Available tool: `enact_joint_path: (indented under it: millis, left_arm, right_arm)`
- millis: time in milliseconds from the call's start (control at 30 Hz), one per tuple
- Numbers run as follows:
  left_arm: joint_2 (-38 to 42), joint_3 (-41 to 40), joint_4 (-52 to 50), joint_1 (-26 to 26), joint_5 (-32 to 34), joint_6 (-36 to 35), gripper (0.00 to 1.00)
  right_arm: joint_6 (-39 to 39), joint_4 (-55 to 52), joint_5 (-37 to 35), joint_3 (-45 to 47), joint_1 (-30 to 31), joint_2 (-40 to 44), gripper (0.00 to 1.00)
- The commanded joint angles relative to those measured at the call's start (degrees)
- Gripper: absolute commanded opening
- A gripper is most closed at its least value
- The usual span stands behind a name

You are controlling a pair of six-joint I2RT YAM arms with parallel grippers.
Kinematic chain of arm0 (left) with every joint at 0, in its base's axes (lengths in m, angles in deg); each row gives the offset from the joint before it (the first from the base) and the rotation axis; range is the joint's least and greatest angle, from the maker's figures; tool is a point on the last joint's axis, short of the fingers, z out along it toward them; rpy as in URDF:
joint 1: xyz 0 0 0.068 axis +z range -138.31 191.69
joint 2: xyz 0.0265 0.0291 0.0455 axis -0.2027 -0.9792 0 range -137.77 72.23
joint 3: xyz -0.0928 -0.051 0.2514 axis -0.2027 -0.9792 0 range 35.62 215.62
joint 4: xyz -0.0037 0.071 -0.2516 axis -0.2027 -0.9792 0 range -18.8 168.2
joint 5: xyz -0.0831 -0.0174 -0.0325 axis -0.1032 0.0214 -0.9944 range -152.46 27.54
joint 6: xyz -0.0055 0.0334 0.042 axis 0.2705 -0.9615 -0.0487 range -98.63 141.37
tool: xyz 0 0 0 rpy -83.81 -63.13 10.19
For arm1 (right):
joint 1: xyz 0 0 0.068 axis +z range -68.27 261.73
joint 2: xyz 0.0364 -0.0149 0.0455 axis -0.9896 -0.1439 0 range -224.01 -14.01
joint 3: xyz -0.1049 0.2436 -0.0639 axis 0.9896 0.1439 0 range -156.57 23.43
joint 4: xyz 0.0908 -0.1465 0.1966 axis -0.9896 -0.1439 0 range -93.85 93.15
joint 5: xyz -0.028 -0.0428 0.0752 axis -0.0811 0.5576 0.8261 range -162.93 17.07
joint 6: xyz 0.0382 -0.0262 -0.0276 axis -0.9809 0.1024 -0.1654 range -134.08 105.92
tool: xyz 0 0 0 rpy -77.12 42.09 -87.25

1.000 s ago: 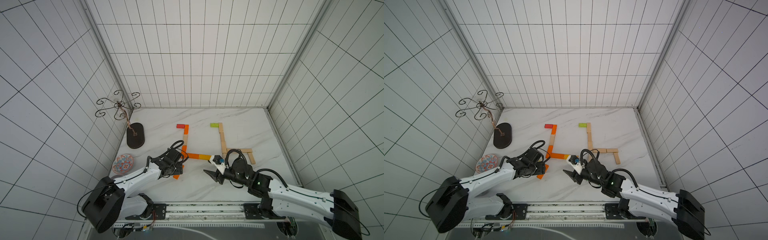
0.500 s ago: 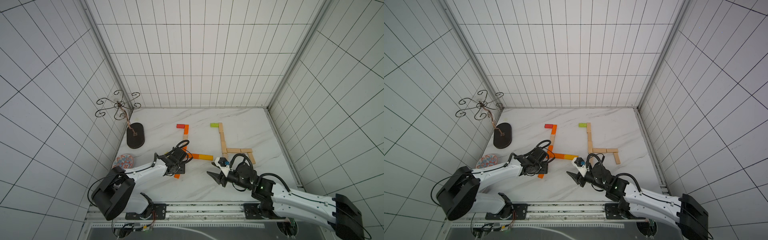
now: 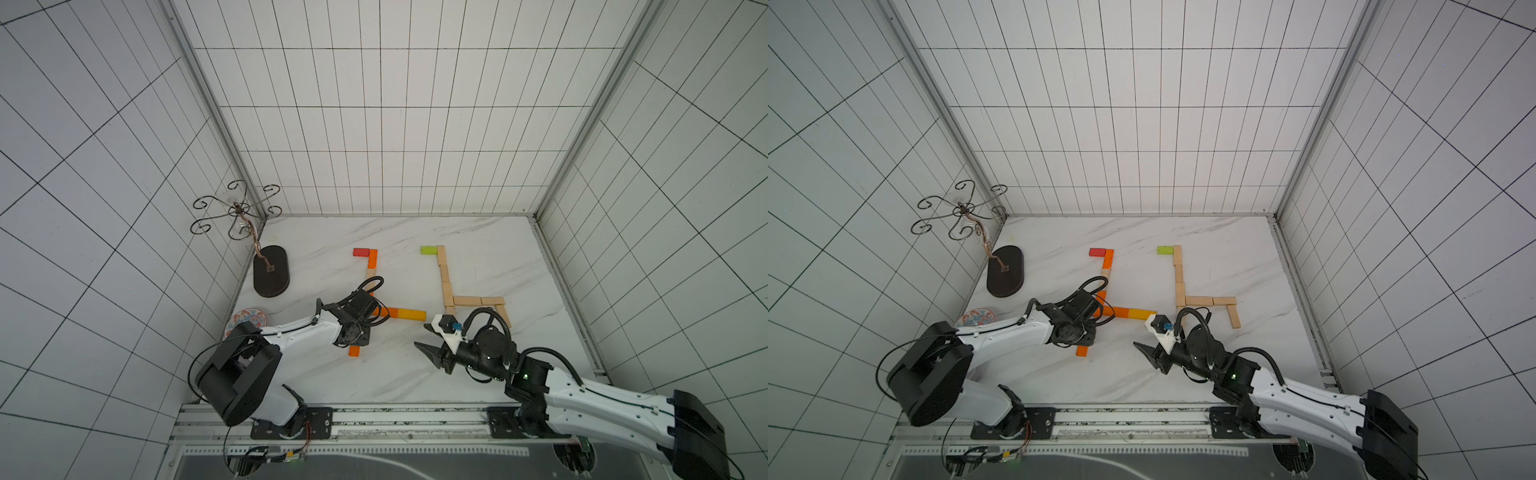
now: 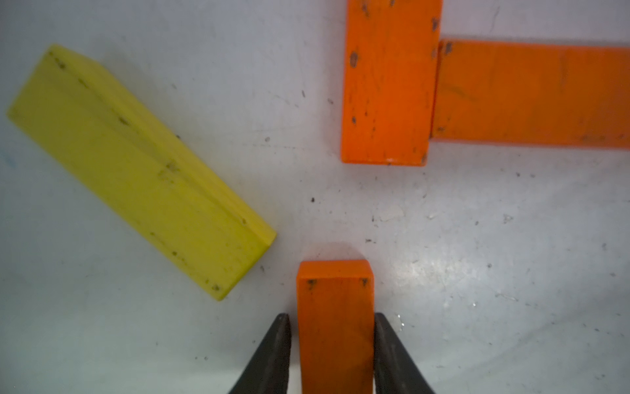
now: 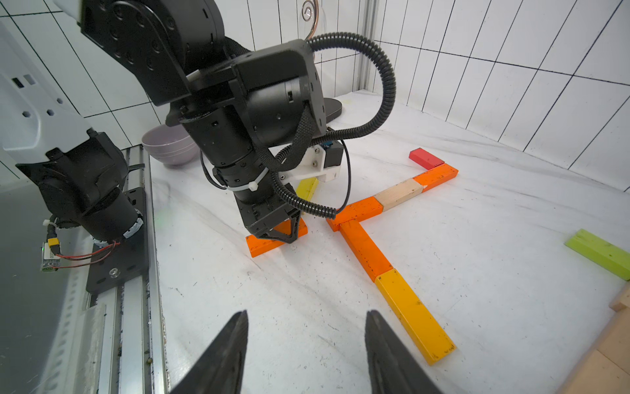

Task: Assemble a giraffe with building blocks
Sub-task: Assemble the building block at the center of the board.

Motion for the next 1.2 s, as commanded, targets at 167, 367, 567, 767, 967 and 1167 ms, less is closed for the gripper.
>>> enact_joint_path:
  millis: [167,367,567,767,967,1167]
  left_arm:
    - [-2.2,3.7,-1.6,0.3,0.2,-5.2,0.27]
    - [-3.9,5.9,-2.3,1.1,-1.0,-7.8,0.23]
    - [-5.8,7.8,-2.7,1.7,-1.3,-9.1,0.23]
    - [-7.5,9.4,-2.7,1.9,-1.8,-9.7,0.25]
    - [-8.9,10.5,-2.5,2.1,-1.7,-10.2,0.26]
    - [-9.5,11.0,-2.4,2.5,-1.7,-10.4,0.27]
  right_arm:
    - [-1.4,1.3,-0.4,3.7,0.4,2.0,0.56]
    - [-1.7,1.1,-0.7,4.1,0.4,3.0,0.56]
    - [-1.8,1.0,-0.7,4.1,0.4,3.1,0.55]
    - [-1.8,1.0,-0.7,4.0,0.4,2.8,0.55]
    - [-1.8,1.2,-0.8,4.1,0.4,2.9,0.56]
    - [-1.8,1.2,-0.8,4.1,0.4,2.6,0.55]
